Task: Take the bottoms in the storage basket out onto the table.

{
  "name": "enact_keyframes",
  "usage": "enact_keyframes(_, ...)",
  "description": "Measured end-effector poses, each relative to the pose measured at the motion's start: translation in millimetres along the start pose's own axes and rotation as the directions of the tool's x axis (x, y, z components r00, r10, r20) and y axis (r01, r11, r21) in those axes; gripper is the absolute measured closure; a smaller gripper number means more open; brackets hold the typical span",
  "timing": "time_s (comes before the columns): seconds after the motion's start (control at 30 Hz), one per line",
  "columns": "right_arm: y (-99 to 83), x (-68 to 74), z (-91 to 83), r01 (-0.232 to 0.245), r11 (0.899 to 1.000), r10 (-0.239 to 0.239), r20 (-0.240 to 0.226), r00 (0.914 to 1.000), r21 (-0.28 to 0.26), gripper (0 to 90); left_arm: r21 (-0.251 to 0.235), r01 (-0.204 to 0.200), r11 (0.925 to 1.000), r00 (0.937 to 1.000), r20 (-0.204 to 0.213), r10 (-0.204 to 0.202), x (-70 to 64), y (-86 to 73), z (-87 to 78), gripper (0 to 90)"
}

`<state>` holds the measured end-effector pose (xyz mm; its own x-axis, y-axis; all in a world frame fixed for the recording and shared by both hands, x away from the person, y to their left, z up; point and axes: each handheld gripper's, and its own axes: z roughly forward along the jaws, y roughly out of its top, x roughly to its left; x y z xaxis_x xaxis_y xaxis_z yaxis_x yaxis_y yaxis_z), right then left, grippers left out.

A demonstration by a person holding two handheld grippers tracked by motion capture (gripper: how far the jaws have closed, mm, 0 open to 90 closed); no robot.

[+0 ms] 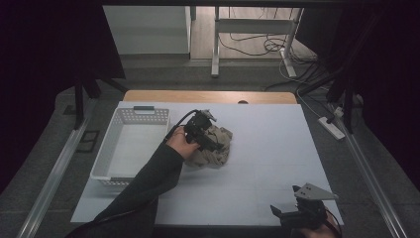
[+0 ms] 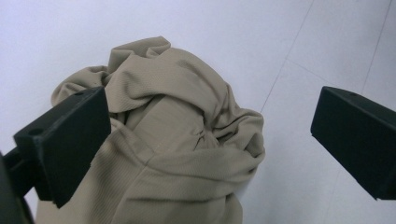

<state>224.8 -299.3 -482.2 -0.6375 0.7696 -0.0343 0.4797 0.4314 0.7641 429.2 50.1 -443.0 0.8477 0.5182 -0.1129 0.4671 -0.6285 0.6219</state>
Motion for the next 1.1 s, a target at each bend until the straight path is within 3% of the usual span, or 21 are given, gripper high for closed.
enact_keyframes(0.37, 0.0, 0.0, 0.1, -0.001, 1.000, 0.001, 0.002, 1.0000, 0.001, 0.4, -0.040, 0.002, 0.9992, 0.9997, 0.026, -0.001, 1.5, -8.0, -10.6, 0.0)
enact_keyframes(0.6, 0.0, 0.1, 0.1, -0.001, 1.000, 0.001, 0.002, 1.0000, 0.001, 0.4, -0.078, 0.026, 0.9966, 0.9983, 0.054, -0.022, 3.2, -13.2, -16.7, 0.0)
enact_keyframes(1.1, 0.2, 0.3, 0.2, 0.001, 1.000, -0.001, 0.005, 1.0000, 0.006, 0.4, -0.114, 0.031, 0.9930, 0.9980, 0.058, -0.024, 4.8, -27.0, -27.0, 0.0)
